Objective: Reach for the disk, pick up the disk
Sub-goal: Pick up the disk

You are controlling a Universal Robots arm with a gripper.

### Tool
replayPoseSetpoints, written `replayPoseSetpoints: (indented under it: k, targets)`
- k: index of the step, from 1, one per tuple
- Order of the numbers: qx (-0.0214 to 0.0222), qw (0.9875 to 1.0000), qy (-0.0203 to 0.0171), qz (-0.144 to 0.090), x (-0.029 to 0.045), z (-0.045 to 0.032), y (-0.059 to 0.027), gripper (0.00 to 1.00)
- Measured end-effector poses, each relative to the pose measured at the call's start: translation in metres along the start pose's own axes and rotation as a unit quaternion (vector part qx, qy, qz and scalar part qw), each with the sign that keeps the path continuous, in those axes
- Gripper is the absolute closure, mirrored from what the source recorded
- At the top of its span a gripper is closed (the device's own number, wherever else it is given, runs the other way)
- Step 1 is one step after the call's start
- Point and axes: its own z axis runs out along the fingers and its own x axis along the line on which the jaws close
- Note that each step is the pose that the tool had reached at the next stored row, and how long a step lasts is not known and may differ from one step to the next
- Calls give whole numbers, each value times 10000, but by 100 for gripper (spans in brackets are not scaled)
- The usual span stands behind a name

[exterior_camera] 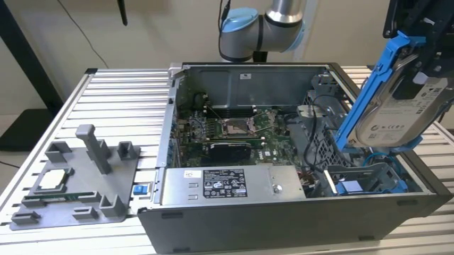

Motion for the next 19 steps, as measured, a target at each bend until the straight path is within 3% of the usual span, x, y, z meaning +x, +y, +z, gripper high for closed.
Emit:
replayPoseSetpoints:
  k: [19]
  targets:
    - [0,10000,2,0,19,140,-20,100]
